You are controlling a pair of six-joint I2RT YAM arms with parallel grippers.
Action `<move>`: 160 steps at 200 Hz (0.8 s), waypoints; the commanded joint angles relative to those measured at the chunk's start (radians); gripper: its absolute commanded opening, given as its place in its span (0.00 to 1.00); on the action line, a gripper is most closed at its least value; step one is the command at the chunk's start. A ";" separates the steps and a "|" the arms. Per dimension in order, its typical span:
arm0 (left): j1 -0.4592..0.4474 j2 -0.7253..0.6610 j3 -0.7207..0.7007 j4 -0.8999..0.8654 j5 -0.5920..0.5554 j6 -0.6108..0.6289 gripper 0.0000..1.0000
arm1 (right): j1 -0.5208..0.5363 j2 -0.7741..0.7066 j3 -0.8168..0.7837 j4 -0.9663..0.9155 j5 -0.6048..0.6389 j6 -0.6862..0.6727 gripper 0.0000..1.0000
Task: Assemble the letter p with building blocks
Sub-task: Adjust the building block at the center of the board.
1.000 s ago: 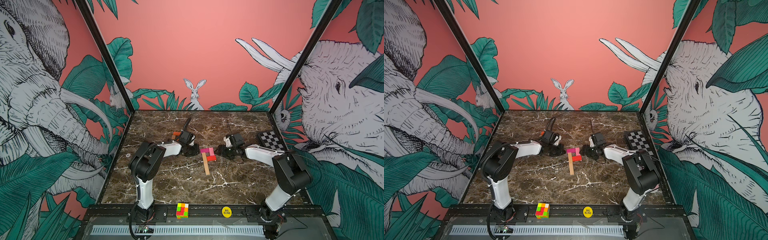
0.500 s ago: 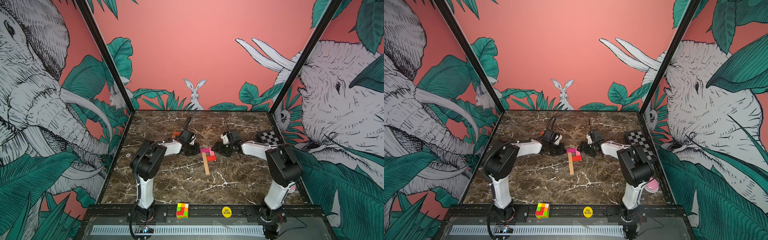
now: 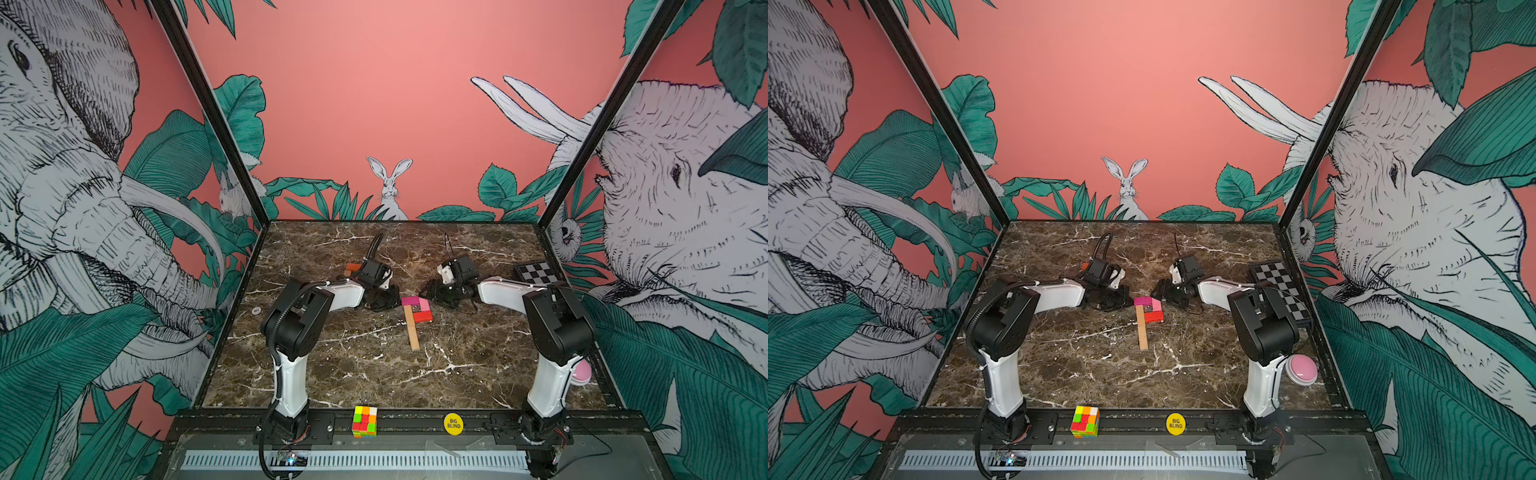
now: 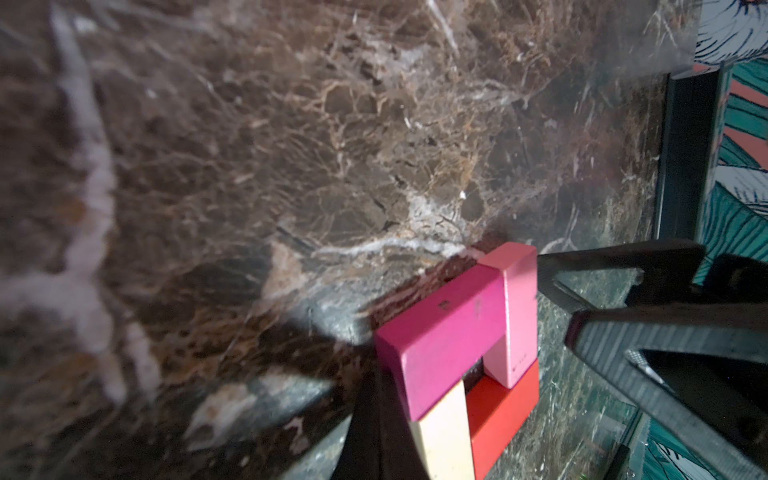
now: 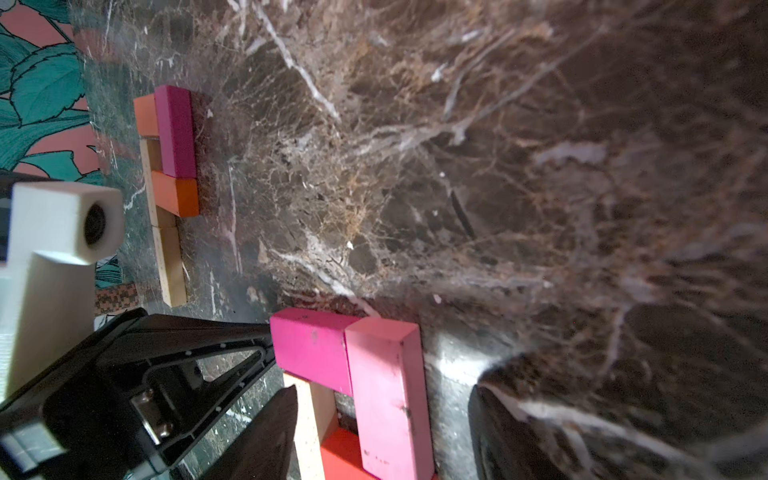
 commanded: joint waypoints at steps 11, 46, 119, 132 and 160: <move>0.003 0.032 -0.015 -0.042 -0.019 0.008 0.01 | -0.003 0.021 0.022 0.004 -0.012 -0.010 0.66; 0.004 0.035 -0.022 -0.036 -0.018 0.007 0.01 | -0.003 0.033 0.032 0.001 -0.017 -0.011 0.66; 0.003 0.035 -0.032 -0.029 -0.017 0.001 0.02 | -0.004 0.042 0.034 0.003 -0.020 -0.010 0.66; 0.002 0.032 -0.033 -0.029 -0.018 -0.001 0.02 | -0.004 0.046 0.038 0.003 -0.020 -0.010 0.66; 0.002 0.027 -0.039 -0.027 -0.021 -0.003 0.02 | -0.004 0.058 0.051 -0.001 -0.026 -0.013 0.66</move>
